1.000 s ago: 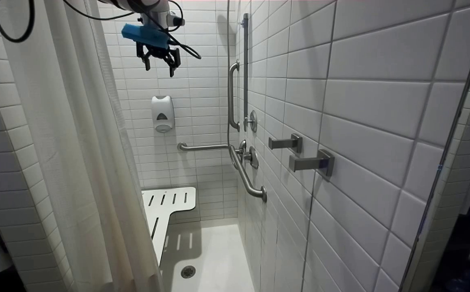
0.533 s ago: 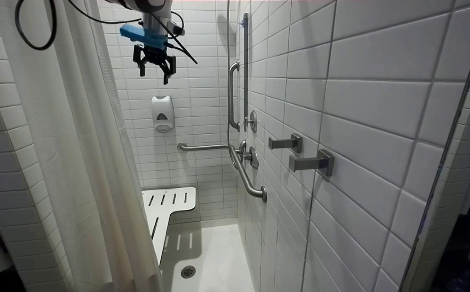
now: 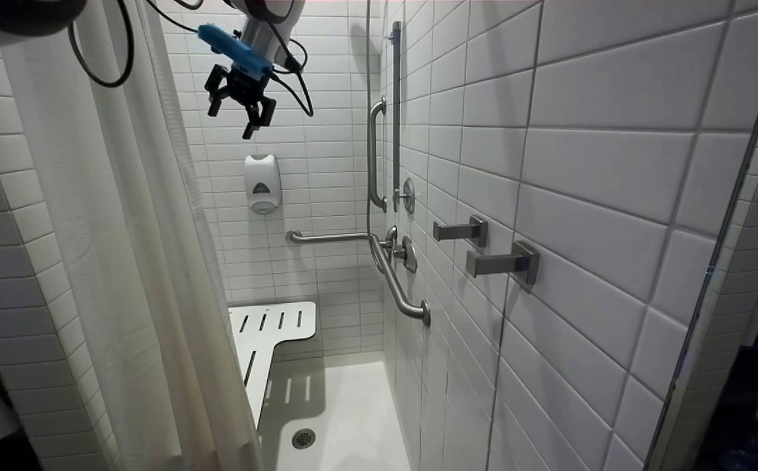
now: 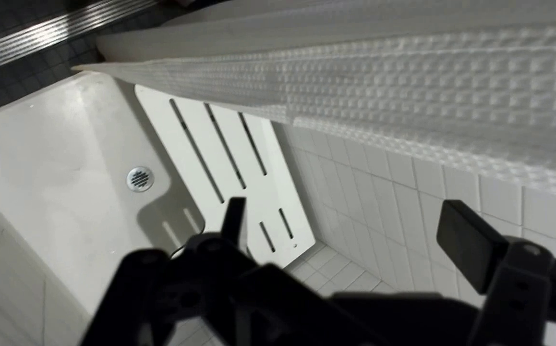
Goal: Open the shower
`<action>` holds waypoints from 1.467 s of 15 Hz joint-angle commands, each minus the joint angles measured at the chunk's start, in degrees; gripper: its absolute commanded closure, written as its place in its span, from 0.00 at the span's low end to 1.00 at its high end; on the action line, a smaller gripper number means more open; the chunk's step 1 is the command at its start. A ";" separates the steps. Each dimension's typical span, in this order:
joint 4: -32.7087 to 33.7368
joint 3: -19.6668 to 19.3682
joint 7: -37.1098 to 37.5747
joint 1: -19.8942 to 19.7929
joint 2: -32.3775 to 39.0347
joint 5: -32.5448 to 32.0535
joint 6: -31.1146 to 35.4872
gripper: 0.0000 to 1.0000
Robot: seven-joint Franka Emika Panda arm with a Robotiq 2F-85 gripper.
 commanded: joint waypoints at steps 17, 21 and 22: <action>6.67 0.95 2.05 12.99 5.96 -18.28 -6.18 0.00; 6.44 0.90 1.34 14.66 5.87 -21.73 -5.98 0.00; 6.56 0.87 1.33 14.72 5.88 -22.16 -5.98 0.00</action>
